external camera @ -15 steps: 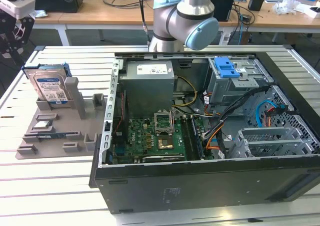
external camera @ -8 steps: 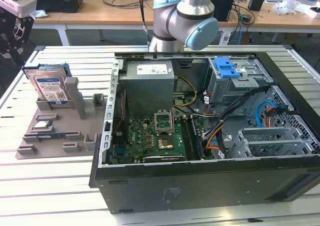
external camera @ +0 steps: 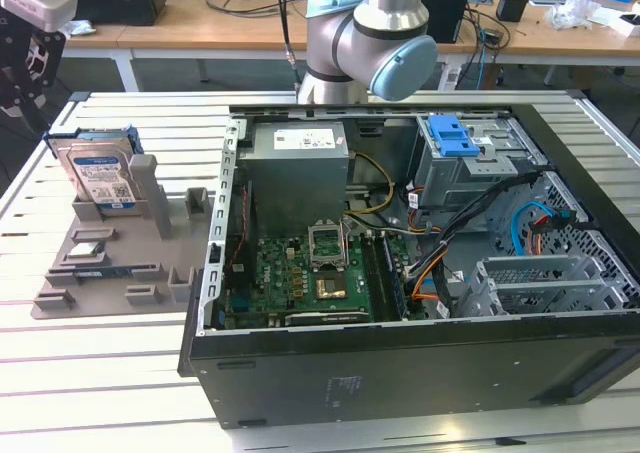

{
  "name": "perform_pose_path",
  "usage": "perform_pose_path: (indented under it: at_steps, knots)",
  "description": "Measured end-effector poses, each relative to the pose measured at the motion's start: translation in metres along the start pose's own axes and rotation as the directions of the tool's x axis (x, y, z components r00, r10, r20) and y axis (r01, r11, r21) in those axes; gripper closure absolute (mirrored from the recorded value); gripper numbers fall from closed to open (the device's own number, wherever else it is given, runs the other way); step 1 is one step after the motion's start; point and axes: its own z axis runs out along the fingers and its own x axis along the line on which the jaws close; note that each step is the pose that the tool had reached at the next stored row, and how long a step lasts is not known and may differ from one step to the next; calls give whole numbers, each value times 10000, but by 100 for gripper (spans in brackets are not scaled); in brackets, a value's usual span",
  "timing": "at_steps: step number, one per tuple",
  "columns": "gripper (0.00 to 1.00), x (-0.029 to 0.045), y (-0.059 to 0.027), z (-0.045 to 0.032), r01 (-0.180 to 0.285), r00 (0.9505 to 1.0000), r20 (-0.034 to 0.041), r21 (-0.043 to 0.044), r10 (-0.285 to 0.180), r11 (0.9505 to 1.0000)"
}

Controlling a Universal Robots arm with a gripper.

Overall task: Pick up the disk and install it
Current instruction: 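Pick up the disk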

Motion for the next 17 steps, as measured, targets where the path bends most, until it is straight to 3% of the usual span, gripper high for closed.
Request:
perform_pose_path:
  at_steps: [7, 17]
  knots:
    - [90, 0, 0, 0, 708, 9975, -31, -15, -708, 9975]
    - [90, 0, 0, 0, 1832, 9830, -73, -46, -1833, 9831]
